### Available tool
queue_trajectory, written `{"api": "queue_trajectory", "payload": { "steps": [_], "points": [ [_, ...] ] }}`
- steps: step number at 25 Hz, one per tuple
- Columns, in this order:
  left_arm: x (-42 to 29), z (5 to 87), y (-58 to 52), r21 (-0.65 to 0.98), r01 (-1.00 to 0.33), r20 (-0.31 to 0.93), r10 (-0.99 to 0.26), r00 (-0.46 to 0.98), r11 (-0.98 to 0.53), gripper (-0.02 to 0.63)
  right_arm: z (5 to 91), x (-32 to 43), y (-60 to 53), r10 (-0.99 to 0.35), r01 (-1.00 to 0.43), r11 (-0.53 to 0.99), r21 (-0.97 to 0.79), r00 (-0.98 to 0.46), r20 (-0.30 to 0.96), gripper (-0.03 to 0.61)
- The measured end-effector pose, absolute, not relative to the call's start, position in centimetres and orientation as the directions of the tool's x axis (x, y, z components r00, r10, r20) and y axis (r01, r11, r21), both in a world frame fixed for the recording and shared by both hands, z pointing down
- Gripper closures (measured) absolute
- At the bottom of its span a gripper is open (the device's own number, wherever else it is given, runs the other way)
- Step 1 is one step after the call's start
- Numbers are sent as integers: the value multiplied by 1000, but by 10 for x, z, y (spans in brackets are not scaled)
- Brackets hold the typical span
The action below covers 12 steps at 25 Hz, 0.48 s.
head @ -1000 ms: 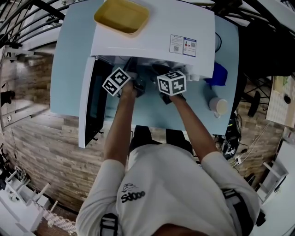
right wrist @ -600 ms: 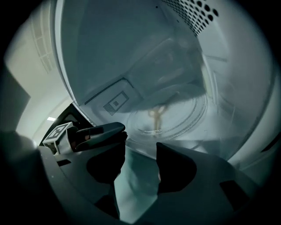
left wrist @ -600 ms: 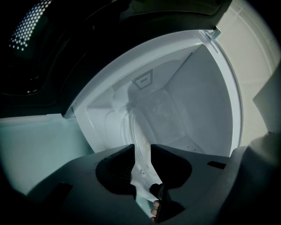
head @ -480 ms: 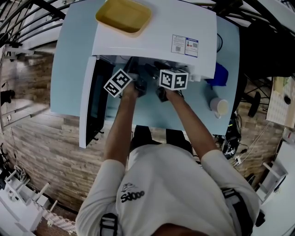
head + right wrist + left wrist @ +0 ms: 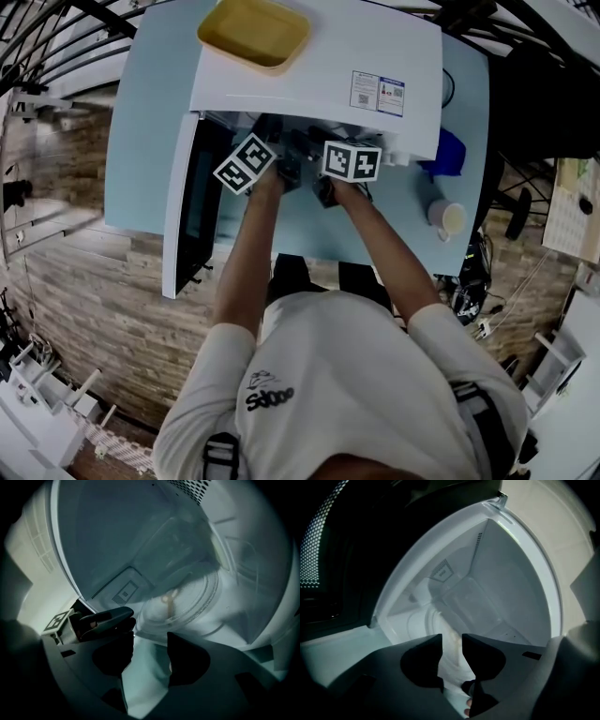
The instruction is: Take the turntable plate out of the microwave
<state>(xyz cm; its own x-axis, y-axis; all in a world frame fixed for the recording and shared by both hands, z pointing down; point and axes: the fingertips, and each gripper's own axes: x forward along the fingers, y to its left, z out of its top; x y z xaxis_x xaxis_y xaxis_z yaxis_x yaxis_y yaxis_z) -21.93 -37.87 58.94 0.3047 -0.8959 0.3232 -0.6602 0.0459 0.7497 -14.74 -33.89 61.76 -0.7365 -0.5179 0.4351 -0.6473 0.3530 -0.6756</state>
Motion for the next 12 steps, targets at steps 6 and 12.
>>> {"api": "queue_trajectory", "payload": {
  "steps": [6, 12],
  "points": [
    [-224, 615, -375, 686, -719, 435, -856, 280, 113, 439, 619, -146, -339, -512, -652, 366, -665, -737, 441, 388],
    [-214, 616, -379, 738, -657, 445, -842, 305, 152, 434, 618, -146, -339, -512, -639, 369, -675, -746, 426, 388]
  ]
}}
